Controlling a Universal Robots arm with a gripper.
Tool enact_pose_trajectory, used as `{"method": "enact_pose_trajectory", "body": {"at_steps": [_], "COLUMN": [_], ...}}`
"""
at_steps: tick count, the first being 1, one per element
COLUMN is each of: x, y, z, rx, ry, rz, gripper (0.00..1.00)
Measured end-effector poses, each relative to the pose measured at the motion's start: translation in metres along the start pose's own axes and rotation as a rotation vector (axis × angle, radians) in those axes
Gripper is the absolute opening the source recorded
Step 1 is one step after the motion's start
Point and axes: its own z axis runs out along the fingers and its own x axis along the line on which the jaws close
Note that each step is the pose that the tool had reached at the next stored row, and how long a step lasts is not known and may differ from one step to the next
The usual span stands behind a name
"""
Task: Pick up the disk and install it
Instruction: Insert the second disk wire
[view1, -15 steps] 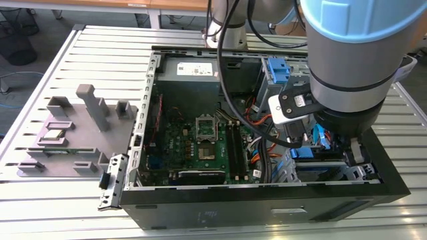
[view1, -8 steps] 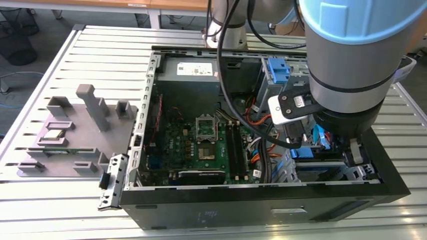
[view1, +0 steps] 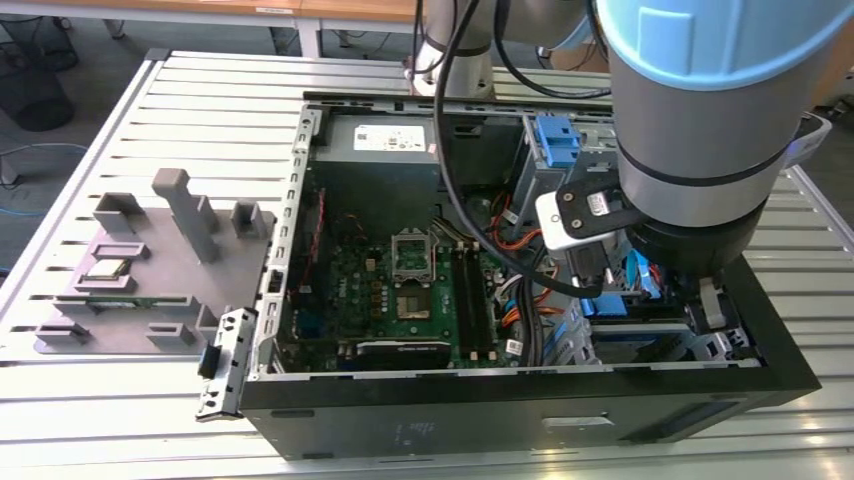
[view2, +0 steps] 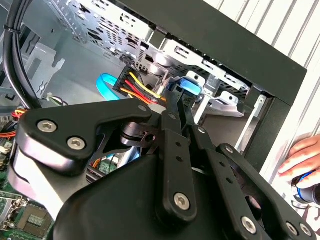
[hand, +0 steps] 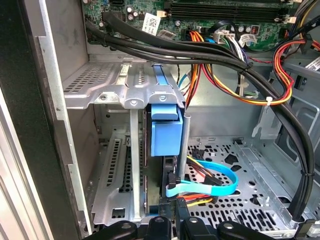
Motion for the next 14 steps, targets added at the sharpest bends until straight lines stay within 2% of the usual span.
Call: {"method": "enact_pose_trajectory", "body": {"at_steps": [14], "x": [0.0004], "y": [0.0017], "z": [0.0030], "rx": [-0.0002], "ry": [0.0019], "rz": [-0.001], "gripper": [0.16]}}
